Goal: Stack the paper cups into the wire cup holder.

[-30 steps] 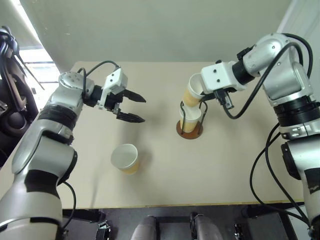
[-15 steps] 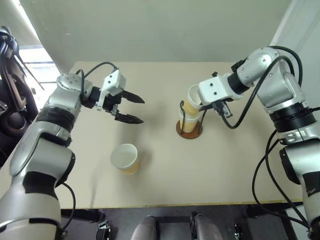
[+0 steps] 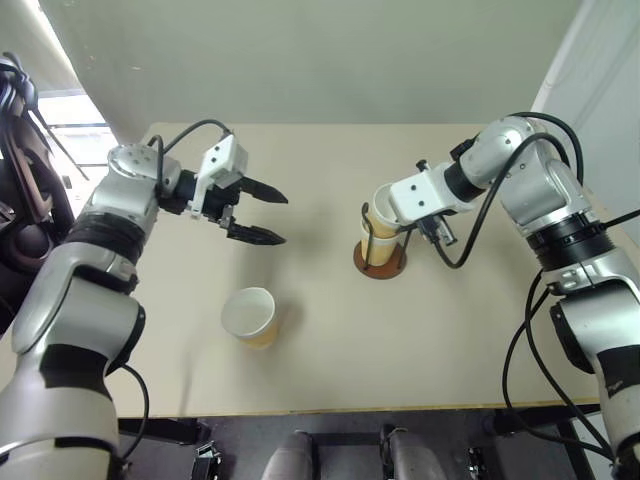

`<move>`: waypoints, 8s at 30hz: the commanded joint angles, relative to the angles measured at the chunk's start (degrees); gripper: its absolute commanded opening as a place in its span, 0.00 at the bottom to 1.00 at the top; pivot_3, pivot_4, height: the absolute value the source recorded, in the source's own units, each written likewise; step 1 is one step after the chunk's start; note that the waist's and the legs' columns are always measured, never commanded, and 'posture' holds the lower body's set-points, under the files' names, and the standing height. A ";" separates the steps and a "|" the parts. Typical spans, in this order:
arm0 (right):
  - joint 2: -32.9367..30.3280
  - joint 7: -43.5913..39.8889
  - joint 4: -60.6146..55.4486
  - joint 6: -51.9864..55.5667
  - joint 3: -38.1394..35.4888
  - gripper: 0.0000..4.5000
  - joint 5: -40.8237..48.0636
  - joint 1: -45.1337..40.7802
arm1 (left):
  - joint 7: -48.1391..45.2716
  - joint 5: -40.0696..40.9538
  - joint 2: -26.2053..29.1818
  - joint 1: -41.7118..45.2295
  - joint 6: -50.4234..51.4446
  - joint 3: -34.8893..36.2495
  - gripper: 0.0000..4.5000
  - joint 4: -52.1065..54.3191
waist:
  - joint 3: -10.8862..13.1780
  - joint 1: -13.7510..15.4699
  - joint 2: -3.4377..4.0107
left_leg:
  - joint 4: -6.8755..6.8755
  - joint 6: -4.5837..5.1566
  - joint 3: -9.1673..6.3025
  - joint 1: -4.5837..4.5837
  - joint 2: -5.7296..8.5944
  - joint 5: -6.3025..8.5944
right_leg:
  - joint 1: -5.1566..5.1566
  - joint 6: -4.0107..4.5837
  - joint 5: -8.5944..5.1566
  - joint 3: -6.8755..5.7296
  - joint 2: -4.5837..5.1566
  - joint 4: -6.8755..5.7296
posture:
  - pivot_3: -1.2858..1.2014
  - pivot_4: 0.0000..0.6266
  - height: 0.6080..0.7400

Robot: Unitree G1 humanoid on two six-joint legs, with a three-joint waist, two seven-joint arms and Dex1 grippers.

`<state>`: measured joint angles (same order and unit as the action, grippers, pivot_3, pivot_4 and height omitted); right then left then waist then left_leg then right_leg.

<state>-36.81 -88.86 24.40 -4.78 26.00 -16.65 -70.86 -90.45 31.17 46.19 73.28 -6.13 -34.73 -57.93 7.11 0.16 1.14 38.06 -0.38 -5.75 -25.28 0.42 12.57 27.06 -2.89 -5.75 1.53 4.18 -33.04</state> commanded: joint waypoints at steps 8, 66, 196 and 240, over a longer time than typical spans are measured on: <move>0.64 2.57 1.69 -0.97 -1.35 0.19 0.06 -2.45 | -2.05 -0.88 0.21 0.75 -3.04 0.88 1.00 -3.07 | 0.00 -0.01 0.00 | 0.00 -0.01 0.00 0.00 0.00 0.00 | 0.00 0.02 0.01 0.00 0.00 0.00 | 0.52 0.24 1.00; -22.40 -3.64 -16.86 41.27 -10.61 0.19 31.13 -6.35 | -2.05 0.68 44.00 19.01 -9.42 -48.63 1.00 59.93 | -0.03 -0.29 -0.01 | -0.17 -1.19 -1.18 0.22 -0.60 0.48 | 0.15 1.30 -1.51 0.13 -1.51 -1.09 | 0.52 0.24 1.00; -35.20 -3.64 -8.81 19.93 -3.28 0.20 42.64 3.53 | 6.97 -50.46 -27.32 32.06 -48.58 5.23 0.01 -17.66 | -0.04 1.23 -0.22 | 0.18 -0.22 -1.04 0.30 -0.08 0.98 | -0.59 0.05 -1.92 0.28 -0.94 -0.77 | 0.52 0.24 1.00; -34.50 -3.64 -9.06 21.45 -5.61 0.20 41.94 3.76 | 9.26 -55.45 -31.66 27.64 -46.94 7.70 0.01 -18.08 | -0.04 1.25 -0.22 | 0.70 0.04 -0.38 0.36 -0.13 1.13 | -0.62 -0.17 -1.75 0.46 -0.90 -0.87 | 0.52 0.24 1.00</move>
<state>-70.43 -92.28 16.11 16.85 23.15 25.38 -66.61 -82.09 -24.11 14.45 100.07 -53.27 -27.41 -76.29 7.07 1.41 0.92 38.76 -0.34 -6.14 -24.92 0.29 13.70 26.45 -3.07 -7.49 2.00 3.31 -33.91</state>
